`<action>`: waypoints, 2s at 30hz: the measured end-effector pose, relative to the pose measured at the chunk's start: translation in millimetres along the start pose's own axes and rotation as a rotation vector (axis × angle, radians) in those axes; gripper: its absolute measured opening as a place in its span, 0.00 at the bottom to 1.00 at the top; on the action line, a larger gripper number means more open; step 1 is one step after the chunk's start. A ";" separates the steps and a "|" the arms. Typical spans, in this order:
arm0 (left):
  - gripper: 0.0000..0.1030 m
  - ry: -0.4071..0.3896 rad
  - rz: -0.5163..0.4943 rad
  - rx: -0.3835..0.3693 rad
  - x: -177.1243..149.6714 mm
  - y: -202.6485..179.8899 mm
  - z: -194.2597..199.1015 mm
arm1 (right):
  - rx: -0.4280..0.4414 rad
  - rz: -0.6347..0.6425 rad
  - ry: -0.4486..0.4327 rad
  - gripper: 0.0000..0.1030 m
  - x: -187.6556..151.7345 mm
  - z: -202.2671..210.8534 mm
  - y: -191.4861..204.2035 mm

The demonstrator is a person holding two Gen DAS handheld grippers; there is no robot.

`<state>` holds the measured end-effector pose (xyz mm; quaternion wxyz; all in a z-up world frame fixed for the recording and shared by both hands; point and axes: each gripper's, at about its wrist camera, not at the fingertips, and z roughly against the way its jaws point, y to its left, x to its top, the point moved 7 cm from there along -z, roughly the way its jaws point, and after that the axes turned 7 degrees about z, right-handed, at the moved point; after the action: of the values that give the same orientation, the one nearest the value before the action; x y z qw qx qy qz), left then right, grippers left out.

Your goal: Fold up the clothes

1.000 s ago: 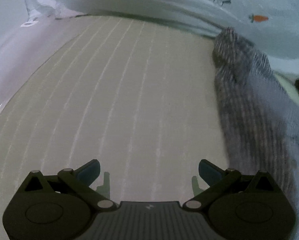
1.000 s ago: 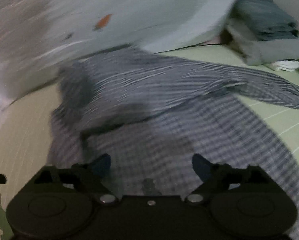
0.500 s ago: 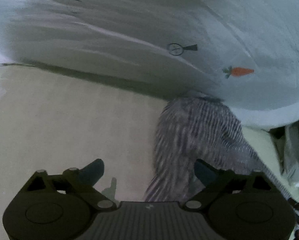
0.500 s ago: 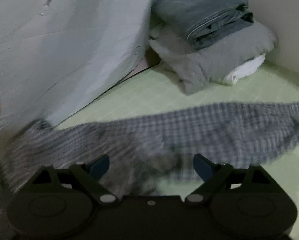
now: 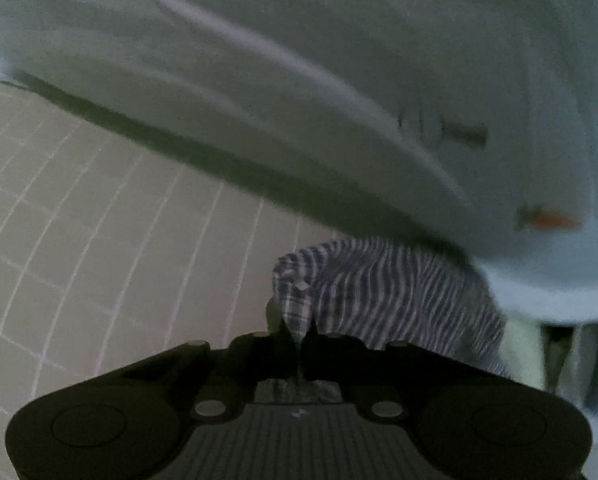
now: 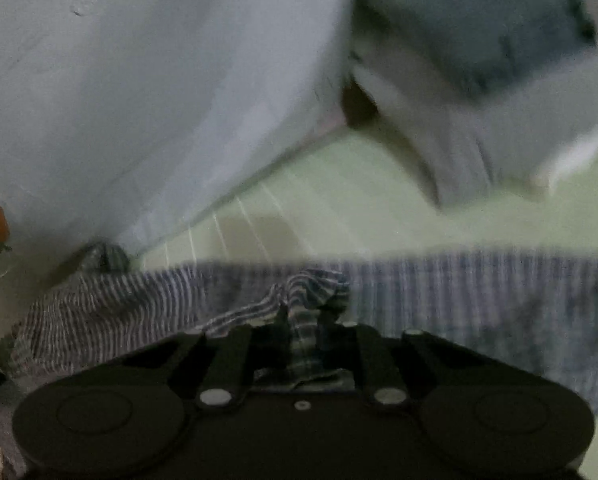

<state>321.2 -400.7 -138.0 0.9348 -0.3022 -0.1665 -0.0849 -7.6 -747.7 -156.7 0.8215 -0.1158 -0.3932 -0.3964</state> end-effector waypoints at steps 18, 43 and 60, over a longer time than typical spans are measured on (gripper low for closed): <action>0.11 0.027 -0.123 0.138 9.5 -6.9 -62.5 | -0.110 0.212 0.014 0.13 27.0 -44.8 4.1; 0.92 -0.038 -0.129 0.260 -193.9 84.6 158.6 | 0.180 0.685 -0.163 0.13 -149.5 174.5 147.7; 0.92 0.021 -0.176 0.323 -304.6 121.1 200.3 | 0.122 0.363 -0.066 1.00 -211.4 223.2 79.7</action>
<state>17.2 -167.0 -160.8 0.9618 -0.1315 -0.1939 -0.1418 -151.7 -464.7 -154.8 0.8717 -0.1476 -0.4158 -0.2132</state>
